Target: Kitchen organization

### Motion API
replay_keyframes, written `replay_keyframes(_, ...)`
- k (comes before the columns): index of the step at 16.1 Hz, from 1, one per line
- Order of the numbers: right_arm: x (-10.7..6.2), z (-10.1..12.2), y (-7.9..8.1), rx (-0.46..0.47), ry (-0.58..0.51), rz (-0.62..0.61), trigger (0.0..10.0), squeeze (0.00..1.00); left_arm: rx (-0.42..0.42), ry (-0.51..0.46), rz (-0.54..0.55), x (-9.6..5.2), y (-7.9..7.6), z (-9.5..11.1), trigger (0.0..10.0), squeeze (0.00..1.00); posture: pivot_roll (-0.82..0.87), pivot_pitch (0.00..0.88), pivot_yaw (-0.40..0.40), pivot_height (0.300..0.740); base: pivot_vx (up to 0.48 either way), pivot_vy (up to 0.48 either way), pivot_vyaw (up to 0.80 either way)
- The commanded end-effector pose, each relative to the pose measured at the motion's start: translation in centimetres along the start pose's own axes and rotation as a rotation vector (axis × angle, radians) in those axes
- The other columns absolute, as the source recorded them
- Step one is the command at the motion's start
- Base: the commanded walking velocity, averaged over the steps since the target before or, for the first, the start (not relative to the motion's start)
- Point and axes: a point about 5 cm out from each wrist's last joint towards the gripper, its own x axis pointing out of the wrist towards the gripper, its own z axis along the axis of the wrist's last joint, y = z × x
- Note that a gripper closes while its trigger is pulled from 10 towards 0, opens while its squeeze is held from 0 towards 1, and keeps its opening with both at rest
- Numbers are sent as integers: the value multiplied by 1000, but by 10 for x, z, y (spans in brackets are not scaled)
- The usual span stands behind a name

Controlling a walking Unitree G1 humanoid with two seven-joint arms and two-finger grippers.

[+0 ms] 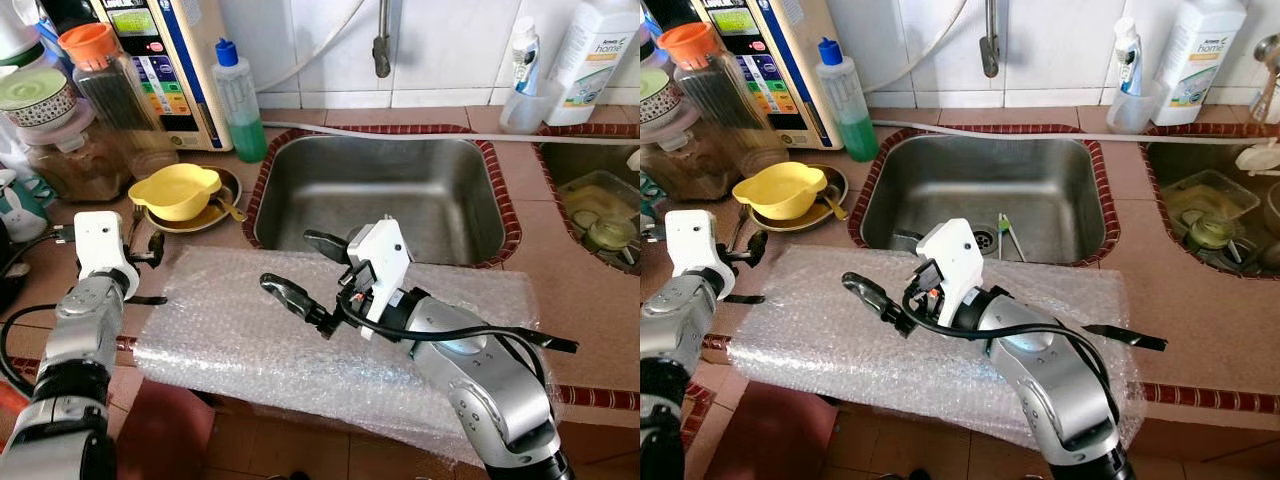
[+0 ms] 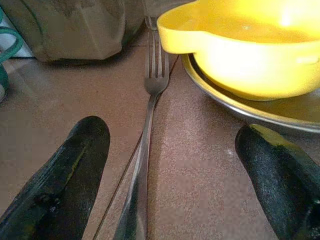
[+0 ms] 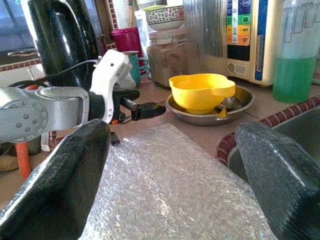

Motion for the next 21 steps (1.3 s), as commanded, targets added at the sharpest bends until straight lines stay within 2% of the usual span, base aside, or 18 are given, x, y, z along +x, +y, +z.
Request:
replay_keyframes(1, 1, 5, 5, -4, -17, 18, 10000, 1000, -8, -3, 45, 1, 10, 2, 10000, 0, -220, 119, 133, 740, 0, 0, 0)
replay_keyframes(6, 1, 5, 6, -3, -12, 23, 10000, 1000, -6, 28, 88, 2, 20, -1, 10000, 0, -221, 122, 131, 740, 0, 0, 0)
replay_keyframes(9, 0, 5, 7, 6, -8, 26, 10000, 1000, -5, 84, 74, 0, 24, -12, 10000, 0, -220, 123, 131, 740, 0, 0, 0)
replay_keyframes(10, 1, 5, 6, 16, -15, 18, 10000, 1000, -9, 86, 86, -1, 26, -13, 4863, 0, -220, 123, 131, 740, 0, 0, 0)
replay_keyframes(11, 1, 7, 6, 26, -23, 15, 10000, 1000, -11, 92, 80, -1, 25, -14, 3569, 0, -219, 123, 130, 740, 0, 0, 0)
replay_keyframes(12, 2, 7, 6, 24, -26, 17, 10000, 1000, -20, 108, 68, -1, 25, -16, 0, 0, -218, 123, 129, 740, 0, 0, 0)
replay_keyframes(21, 2, 5, 6, 16, -12, 19, 10000, 1000, -54, 162, -1, -2, 19, -26, 0, 0, -218, 125, 128, 740, 0, 0, 0)
